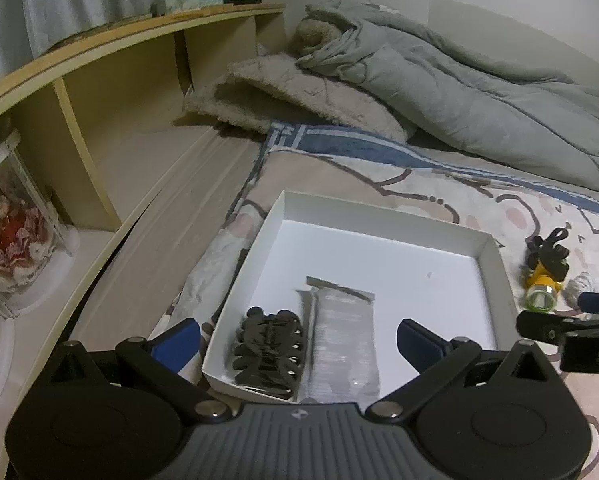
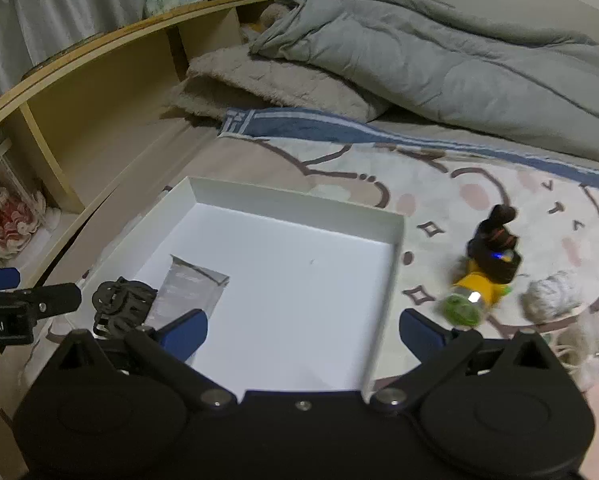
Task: Organize objects
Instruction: 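Withdraw both tools from the tray back toward the remaining objects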
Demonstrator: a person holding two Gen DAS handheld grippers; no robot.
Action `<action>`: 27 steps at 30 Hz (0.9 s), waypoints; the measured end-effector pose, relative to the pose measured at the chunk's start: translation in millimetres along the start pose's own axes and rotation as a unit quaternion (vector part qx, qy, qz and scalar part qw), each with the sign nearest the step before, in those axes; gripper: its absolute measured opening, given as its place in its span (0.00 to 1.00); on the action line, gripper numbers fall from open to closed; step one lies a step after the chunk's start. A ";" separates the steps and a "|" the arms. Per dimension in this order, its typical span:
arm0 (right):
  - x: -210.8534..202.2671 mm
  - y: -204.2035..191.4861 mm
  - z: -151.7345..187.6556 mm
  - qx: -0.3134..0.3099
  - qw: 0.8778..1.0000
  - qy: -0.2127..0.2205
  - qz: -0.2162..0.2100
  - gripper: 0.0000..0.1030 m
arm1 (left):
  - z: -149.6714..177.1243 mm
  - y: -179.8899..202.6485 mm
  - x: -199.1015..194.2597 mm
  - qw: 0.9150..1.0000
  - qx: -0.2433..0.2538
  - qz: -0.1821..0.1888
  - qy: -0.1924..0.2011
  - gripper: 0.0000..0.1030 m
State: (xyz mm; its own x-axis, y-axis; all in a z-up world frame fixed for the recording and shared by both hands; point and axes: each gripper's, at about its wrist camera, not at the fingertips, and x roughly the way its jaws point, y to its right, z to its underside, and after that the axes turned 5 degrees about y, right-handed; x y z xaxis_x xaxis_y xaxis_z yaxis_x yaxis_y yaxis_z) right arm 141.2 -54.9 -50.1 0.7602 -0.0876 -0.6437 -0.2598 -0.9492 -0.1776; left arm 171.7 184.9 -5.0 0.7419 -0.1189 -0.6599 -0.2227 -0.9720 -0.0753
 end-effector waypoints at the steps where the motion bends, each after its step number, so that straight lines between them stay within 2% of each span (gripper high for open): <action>1: -4.6 3.9 -0.7 0.000 1.000 0.001 0.002 1.00 | 0.1 2.2 -2.0 1.000 0.001 0.000 0.001 1.00; 8: -35.8 30.5 -5.1 -0.020 0.999 0.004 0.030 1.00 | -2.1 23.9 -11.8 1.000 0.014 0.006 0.008 1.00; 27: -95.9 128.8 -1.8 -0.015 0.995 0.038 0.093 1.00 | -11.2 110.8 -26.6 0.997 0.054 0.056 0.030 1.00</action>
State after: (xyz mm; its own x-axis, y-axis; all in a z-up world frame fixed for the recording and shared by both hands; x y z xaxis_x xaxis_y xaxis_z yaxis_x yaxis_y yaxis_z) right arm 35.9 -169.3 -10.0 0.7438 -0.2834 -0.6053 -0.3829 -0.9230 -0.0384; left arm 134.4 78.1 12.7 0.7445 -0.2401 -0.6229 -0.3704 -0.9249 -0.0862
